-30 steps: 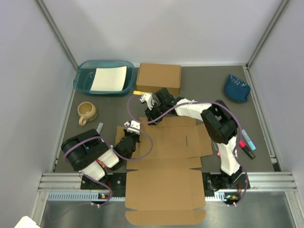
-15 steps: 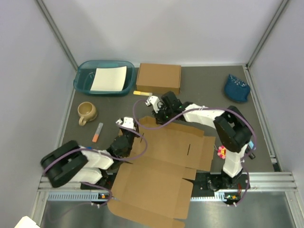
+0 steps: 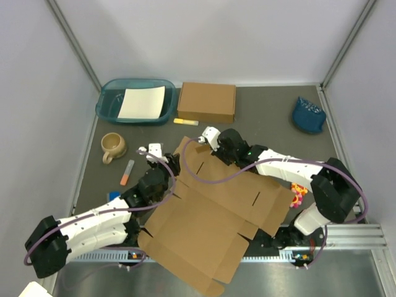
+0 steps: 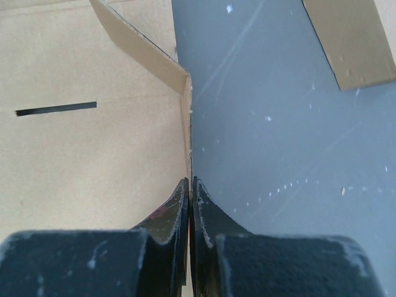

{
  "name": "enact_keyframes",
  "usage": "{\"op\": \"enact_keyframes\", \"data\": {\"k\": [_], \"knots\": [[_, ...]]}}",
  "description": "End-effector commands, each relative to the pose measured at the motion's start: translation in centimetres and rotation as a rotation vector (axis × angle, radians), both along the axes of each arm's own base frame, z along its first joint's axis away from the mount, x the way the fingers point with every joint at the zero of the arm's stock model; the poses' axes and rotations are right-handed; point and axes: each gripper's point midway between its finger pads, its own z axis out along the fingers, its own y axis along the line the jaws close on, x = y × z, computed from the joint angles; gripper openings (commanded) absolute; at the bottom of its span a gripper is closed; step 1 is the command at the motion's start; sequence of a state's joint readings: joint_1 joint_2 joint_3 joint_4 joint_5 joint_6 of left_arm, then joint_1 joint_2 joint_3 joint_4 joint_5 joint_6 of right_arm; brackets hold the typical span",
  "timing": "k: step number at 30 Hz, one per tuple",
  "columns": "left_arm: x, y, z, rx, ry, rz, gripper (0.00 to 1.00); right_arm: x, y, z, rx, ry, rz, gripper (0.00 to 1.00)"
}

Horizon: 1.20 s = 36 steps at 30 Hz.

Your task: Fold the paper box

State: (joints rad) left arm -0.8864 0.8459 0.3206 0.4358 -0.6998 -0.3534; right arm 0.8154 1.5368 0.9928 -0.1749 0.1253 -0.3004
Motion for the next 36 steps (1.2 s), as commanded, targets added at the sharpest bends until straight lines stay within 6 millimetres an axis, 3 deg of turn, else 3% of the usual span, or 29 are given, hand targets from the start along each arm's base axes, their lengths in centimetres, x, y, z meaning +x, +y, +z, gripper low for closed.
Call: {"op": "enact_keyframes", "data": {"k": [1,5,11,21,27,36], "knots": [[-1.5,-0.4,-3.5,0.006,0.143,-0.051,0.42,1.0,-2.1,1.0,0.005,-0.094,-0.147,0.00],[-3.2,-1.1,-6.0,-0.022,0.243,-0.121,0.41,0.6,-2.4,0.5,0.039,-0.106,-0.159,0.00],[-4.5,-0.2,-10.3,0.044,0.379,-0.102,0.43,0.0,-1.4,1.4,0.098,-0.075,-0.144,0.00],[-5.5,-2.2,-14.1,0.063,0.551,-0.173,0.47,-1.5,-0.5,1.1,0.055,-0.071,-0.106,0.00],[-5.5,-1.5,-14.4,0.087,0.569,-0.137,0.48,-1.5,-0.8,0.8,0.040,-0.069,-0.109,0.00],[-5.0,0.0,-12.2,0.050,0.502,-0.072,0.57,-0.9,-1.9,2.7,-0.036,-0.137,-0.096,0.00]]}}
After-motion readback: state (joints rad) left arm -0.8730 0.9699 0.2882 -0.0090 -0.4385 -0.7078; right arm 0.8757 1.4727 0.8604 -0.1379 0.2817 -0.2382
